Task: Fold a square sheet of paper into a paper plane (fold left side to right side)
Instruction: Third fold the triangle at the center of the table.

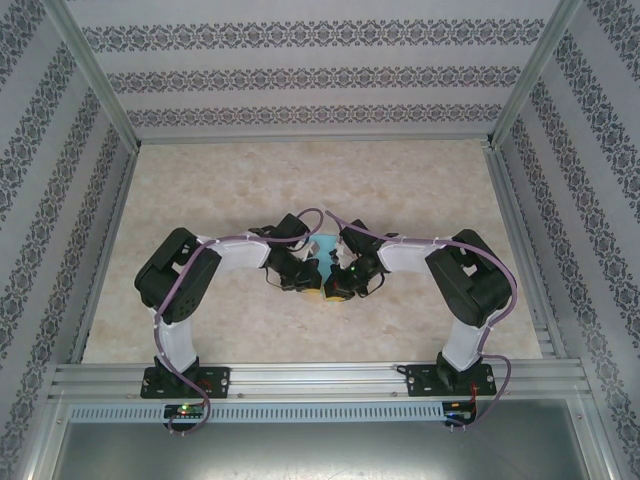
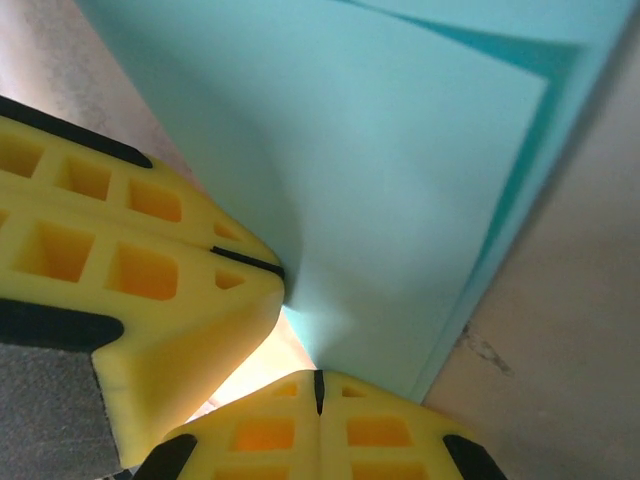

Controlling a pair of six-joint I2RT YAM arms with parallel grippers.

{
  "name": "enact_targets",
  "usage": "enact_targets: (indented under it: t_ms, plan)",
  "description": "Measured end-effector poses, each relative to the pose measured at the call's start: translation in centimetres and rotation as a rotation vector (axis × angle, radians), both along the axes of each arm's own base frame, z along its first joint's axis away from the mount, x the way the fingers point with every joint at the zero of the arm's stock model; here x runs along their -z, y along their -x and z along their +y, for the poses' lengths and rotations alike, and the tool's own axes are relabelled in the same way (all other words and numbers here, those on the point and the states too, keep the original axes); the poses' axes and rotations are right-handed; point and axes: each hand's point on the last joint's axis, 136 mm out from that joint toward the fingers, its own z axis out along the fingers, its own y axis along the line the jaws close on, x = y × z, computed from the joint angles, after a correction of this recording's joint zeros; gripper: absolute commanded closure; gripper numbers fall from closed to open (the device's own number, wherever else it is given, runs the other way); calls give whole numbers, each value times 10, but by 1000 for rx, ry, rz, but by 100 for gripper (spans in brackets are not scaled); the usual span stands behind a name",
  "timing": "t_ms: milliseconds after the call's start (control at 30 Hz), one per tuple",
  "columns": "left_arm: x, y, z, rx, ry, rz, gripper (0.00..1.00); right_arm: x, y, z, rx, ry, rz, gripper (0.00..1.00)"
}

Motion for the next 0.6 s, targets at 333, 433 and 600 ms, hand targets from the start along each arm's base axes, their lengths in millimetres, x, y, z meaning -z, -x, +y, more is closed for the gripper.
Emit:
enact_targets:
  t_ms: [333,433,600]
  plan:
    - [0,-7,6,21,-34,-20,100,0,-1,0,-8,6,-2,100]
    - [0,-12,11,14,-41,-25,100,0,0,0,-13,6,-4,100]
    - [0,-21,17,1,-42,-20,100,1,-2,0,-24,7,-14,100]
